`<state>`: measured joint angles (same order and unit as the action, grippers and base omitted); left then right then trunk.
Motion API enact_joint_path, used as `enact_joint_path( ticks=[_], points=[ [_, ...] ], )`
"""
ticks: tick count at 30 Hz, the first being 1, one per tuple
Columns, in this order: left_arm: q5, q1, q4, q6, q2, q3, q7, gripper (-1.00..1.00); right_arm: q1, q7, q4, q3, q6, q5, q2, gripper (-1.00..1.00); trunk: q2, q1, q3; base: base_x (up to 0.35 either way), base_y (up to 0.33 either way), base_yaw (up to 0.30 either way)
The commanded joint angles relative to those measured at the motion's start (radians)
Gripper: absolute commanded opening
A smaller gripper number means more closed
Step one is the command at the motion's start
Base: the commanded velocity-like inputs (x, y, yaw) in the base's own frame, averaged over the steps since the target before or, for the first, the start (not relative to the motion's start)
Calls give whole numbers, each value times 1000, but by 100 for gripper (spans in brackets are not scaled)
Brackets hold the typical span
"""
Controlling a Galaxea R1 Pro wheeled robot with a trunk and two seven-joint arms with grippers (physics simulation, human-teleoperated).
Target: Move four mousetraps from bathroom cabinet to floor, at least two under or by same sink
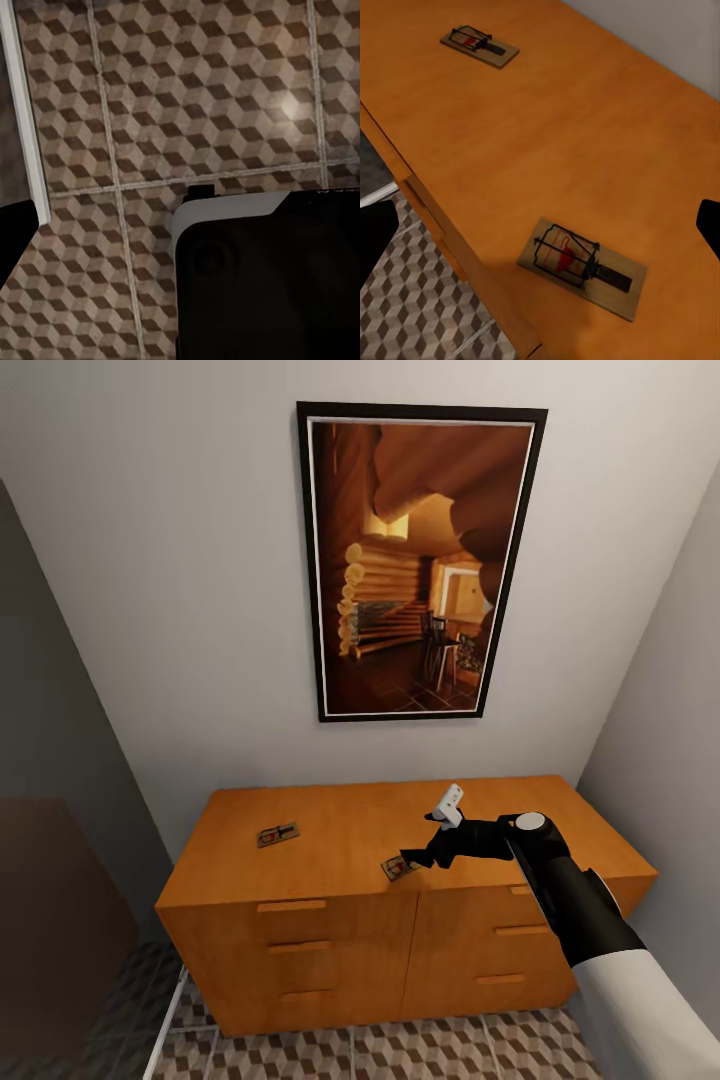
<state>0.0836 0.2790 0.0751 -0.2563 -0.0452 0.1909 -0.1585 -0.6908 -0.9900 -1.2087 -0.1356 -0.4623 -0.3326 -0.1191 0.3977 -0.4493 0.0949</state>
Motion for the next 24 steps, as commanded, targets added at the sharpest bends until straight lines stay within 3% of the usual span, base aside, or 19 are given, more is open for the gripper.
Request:
enact_joint_path(
  ticks=[1, 24],
  points=[
    [8, 1, 5, -8, -1, 8, -2, 100, -1, -4, -2, -1, -6, -5, -1, 100, 2, -1, 2, 0, 0, 0],
    [8, -8, 5, -8, -1, 8, 0, 100, -1, -4, -2, -1, -6, -5, -1, 100, 2, -1, 2, 0, -37, 0]
  ],
)
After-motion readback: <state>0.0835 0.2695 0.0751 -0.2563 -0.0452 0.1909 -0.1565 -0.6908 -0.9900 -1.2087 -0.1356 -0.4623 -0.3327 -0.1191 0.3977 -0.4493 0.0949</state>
